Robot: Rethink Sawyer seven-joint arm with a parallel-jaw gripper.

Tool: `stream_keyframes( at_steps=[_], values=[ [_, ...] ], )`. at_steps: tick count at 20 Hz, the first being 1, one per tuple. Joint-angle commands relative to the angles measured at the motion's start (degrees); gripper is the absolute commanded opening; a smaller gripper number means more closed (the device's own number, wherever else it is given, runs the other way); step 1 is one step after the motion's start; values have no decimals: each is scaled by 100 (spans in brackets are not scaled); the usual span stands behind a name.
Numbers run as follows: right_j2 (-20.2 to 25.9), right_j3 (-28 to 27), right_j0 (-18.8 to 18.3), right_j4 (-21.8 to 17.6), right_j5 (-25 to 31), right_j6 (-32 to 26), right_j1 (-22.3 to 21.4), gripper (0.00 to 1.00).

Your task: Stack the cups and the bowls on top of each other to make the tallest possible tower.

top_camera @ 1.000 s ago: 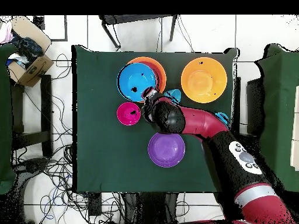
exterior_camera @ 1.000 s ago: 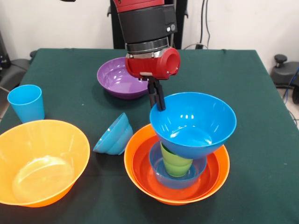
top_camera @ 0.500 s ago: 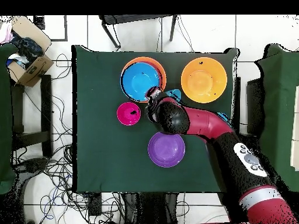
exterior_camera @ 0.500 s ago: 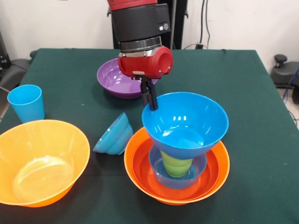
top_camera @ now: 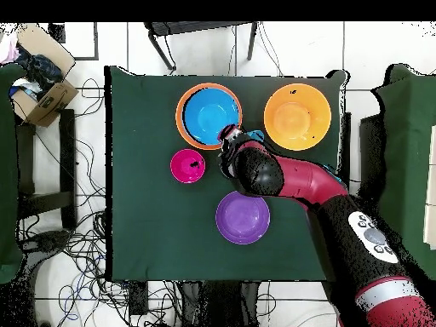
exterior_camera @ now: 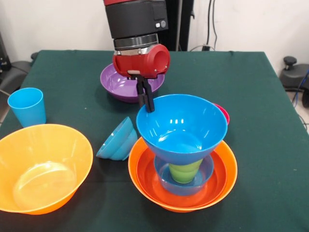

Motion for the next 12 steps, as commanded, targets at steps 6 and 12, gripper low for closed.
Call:
stream_keyframes(
  at_steps=[6,12],
  values=[
    [260,8,25,-371,156,-300,3,0],
    [273,17,27,-361,170,-295,23,0]
  ],
)
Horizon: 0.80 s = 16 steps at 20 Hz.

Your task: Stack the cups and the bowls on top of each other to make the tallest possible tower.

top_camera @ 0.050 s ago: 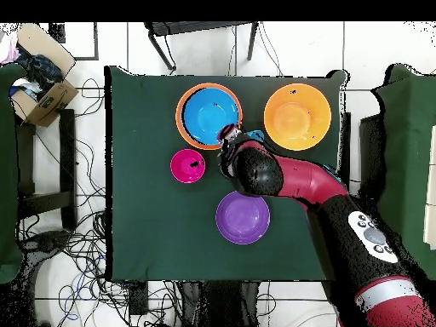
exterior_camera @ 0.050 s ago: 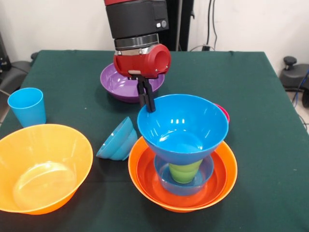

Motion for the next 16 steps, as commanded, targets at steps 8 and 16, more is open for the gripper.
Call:
stream_keyframes(
  at_steps=[8,16],
  values=[
    [258,248,51,-307,105,-135,-32,0],
    [227,220,60,-346,102,-165,-54,0]
  ],
)
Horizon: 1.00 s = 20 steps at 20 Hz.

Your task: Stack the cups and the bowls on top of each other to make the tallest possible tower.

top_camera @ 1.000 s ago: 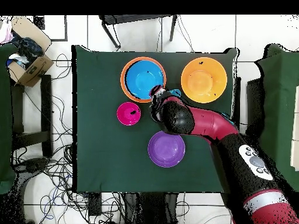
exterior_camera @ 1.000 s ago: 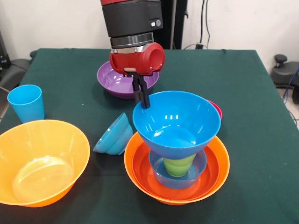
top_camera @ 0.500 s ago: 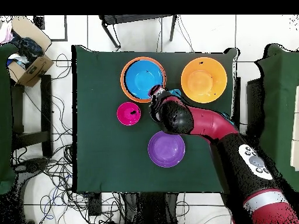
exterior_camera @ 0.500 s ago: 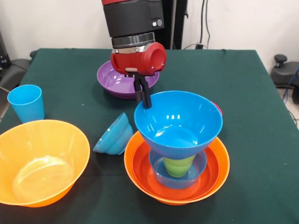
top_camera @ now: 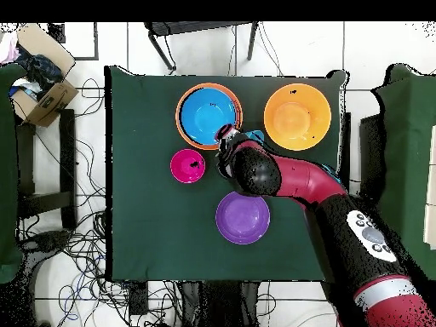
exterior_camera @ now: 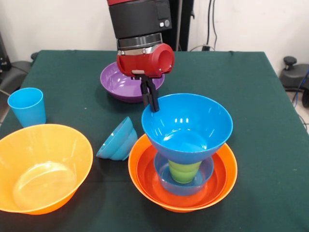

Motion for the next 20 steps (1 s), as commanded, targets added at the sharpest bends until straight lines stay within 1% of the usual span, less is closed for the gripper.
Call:
stream_keyframes(
  at_steps=[1,9,16,17,20],
  values=[
    [147,174,75,-364,97,-175,-65,0],
    [41,124,146,-425,64,-182,-96,0],
    [79,73,118,-456,168,-300,-95,0],
    [83,81,119,-456,167,-301,-95,100],
    [99,83,106,-470,157,-318,-93,100]
  ],
)
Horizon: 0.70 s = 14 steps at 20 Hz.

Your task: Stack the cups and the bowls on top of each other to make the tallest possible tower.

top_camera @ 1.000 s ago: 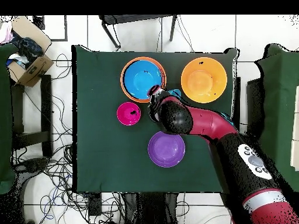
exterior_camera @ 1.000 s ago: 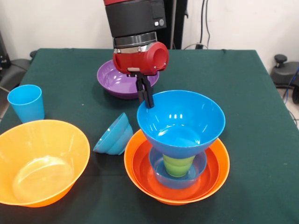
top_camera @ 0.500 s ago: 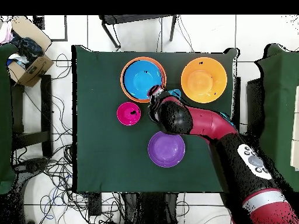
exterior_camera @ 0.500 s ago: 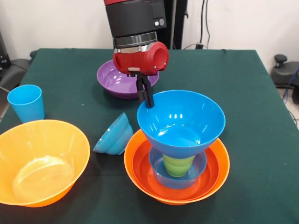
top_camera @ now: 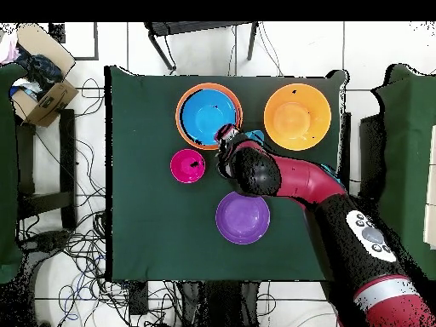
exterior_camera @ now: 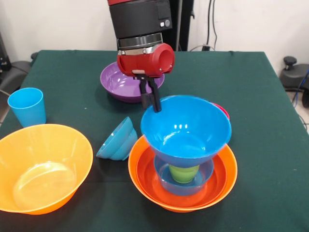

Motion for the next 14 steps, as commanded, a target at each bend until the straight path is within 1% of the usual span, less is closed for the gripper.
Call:
stream_keyframes(
  at_steps=[1,6,10,12,14],
  values=[
    [103,70,103,-474,166,-332,-87,100],
    [74,66,125,-512,161,-354,-99,100],
    [73,57,122,-465,226,-339,-97,100],
    [102,92,104,-299,464,-290,-133,100],
    [142,106,68,-257,535,-304,-163,100]
  ],
)
